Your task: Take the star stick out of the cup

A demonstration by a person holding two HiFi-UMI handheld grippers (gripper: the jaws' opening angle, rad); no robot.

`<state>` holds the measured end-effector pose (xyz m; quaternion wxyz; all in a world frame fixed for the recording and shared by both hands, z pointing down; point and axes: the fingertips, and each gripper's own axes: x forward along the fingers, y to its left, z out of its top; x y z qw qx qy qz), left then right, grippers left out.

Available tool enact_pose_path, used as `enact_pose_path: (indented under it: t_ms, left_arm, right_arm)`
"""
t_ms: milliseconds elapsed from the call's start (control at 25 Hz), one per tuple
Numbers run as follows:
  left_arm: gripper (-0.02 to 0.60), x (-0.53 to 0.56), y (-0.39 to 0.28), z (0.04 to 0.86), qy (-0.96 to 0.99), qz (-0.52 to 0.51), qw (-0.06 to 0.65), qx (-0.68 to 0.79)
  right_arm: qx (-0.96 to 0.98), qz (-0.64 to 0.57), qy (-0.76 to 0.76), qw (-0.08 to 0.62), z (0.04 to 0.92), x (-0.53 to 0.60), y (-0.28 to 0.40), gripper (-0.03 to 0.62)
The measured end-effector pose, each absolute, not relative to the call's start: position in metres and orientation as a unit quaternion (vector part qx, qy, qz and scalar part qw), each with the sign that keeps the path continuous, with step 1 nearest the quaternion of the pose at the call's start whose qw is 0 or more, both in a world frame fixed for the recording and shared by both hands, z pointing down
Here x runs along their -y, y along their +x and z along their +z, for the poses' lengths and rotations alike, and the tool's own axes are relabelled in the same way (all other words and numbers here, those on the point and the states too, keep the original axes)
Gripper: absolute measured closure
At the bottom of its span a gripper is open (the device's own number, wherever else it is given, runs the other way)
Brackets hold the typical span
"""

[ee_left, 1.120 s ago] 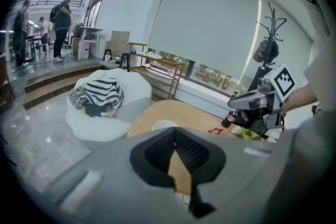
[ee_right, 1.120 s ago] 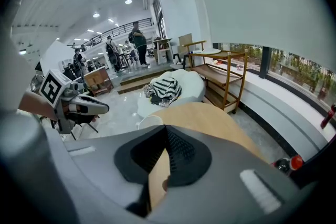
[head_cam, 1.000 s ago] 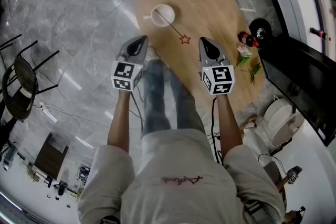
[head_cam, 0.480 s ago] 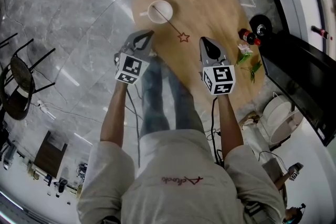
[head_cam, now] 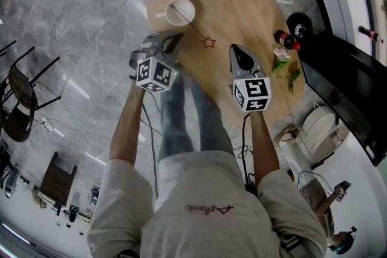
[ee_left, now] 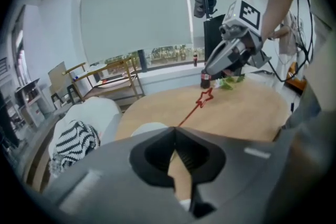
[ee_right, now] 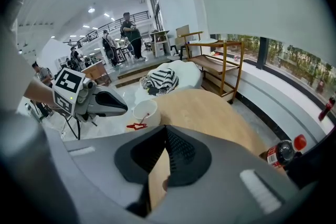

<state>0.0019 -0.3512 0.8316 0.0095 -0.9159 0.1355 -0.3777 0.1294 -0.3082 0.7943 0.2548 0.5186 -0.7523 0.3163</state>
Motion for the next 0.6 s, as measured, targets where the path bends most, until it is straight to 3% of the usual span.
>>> enact_pose_path:
  t_ms: [160,400,600]
  left_arm:
    - [0.577,0.35,0.015,0.838,-0.92,-0.373,0.016,-0.119]
    - [0.471,0.346,0.025,0.85,-0.919,-0.381,0.032,-0.097]
    - [0.453,0.346,0.032,0.861,-0.913,-0.396,0.06,-0.08]
  right_arm:
    - [0.749,0.321,0.52,0.258,0.8,0.303,0.133,0.592]
    - [0.745,0.326,0.52,0.26,0.806,0.3,0.136,0.592]
    - [0.743,0.331,0.521,0.258,0.81,0.299,0.139,0.592]
